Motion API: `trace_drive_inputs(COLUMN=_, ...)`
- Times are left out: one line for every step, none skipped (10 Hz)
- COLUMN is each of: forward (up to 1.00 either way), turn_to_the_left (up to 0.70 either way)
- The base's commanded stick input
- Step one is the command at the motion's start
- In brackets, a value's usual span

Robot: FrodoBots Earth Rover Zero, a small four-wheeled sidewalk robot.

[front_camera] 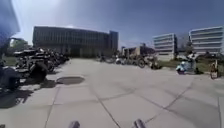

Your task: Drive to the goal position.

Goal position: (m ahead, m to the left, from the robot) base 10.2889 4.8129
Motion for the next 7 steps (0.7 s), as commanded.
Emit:
trace_drive_inputs(forward=0.85, turn_to_the_left=0.0)
trace_drive_inputs(forward=0.85, turn_to_the_left=0.0)
trace_drive_inputs(forward=0.85, turn_to_the_left=0.0)
trace_drive_inputs(forward=0.85, turn_to_the_left=0.0)
trace_drive_inputs(forward=0.85, turn_to_the_left=0.0)
trace_drive_inputs(forward=0.85, turn_to_the_left=0.0)
trace_drive_inputs(forward=0.85, turn_to_the_left=0.0)
